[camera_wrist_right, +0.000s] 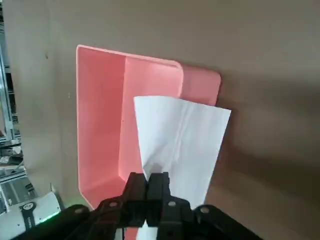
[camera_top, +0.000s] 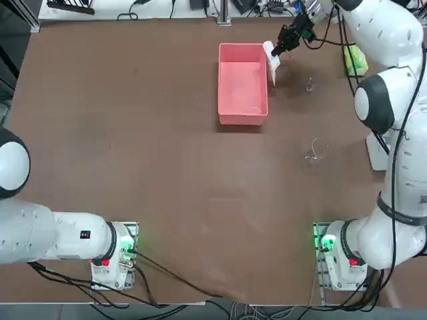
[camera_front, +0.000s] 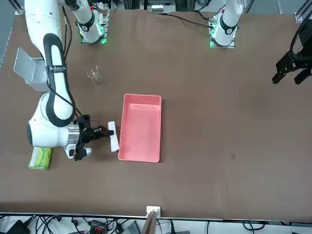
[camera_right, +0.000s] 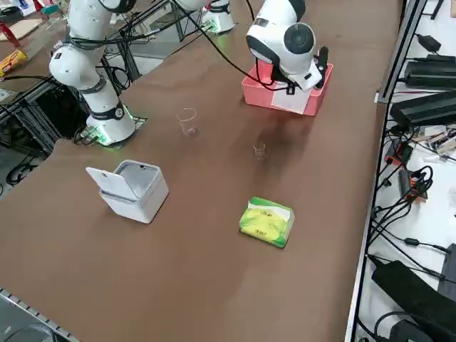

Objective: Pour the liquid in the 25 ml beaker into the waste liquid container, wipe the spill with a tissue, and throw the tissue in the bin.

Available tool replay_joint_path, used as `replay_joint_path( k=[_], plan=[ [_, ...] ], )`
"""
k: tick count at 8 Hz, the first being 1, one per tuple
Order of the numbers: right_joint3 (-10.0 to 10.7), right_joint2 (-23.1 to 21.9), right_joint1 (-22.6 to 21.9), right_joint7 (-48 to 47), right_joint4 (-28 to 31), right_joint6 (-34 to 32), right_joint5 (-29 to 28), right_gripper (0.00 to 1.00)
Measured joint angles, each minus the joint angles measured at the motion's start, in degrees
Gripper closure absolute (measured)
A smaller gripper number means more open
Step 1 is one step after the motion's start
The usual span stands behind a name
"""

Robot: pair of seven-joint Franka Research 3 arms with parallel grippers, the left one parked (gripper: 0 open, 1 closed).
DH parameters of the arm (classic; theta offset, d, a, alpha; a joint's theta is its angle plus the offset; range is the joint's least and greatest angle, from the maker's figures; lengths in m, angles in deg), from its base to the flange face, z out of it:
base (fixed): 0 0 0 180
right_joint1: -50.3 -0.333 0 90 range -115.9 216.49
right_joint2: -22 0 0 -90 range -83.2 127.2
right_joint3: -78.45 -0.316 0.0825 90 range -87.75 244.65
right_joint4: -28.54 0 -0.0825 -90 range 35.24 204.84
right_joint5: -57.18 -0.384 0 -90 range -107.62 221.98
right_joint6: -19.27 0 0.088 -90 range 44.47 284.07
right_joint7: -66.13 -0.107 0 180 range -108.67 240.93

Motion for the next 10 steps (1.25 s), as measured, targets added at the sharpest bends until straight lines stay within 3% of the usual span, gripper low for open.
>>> replay_joint_path(
  k=[10],
  plan=[
    [0.43,1.46,0.71,12.46,5.39,1.32,-2.45,0.98]
  ],
)
